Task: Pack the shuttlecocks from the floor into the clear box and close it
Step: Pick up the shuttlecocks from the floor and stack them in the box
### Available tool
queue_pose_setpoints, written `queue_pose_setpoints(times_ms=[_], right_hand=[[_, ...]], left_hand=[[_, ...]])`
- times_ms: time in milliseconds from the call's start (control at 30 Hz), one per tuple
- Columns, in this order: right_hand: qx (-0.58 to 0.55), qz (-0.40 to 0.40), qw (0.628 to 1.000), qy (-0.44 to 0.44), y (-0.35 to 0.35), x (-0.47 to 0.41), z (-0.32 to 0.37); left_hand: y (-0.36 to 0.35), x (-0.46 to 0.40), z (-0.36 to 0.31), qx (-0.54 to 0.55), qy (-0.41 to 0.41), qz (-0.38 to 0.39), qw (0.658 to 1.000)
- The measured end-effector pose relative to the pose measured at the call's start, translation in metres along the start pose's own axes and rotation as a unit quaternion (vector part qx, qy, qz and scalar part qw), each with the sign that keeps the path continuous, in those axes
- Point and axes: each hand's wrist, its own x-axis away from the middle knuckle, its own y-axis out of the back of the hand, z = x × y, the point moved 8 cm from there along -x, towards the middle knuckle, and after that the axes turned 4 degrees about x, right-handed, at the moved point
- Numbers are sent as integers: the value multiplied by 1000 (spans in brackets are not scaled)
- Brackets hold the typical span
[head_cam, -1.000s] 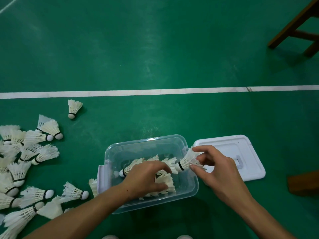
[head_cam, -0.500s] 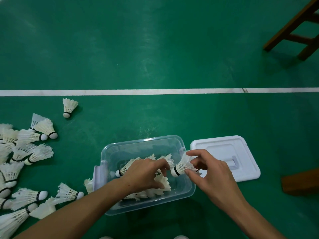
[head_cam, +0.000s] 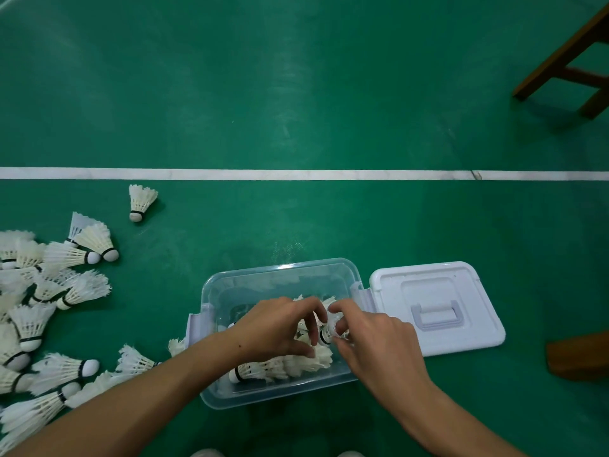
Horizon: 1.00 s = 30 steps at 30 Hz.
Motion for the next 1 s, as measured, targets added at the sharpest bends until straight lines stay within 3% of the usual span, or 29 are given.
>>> queue_pose_setpoints(times_ms=[400, 567, 767, 1000], right_hand=[[-115, 96, 989, -16, -38, -9, 9], [-155, 103, 982, -43, -42, -13, 1], [-181, 143, 972, -37, -35, -9, 3], [-185, 74, 978, -59, 26, -13, -29]], left_hand=[[8, 18, 5, 127, -16, -63, 990], [-9, 13, 5, 139, 11, -79, 987], [-16, 6, 7, 94, 46, -79, 991], [-27, -8, -6, -41, 40, -56, 997]])
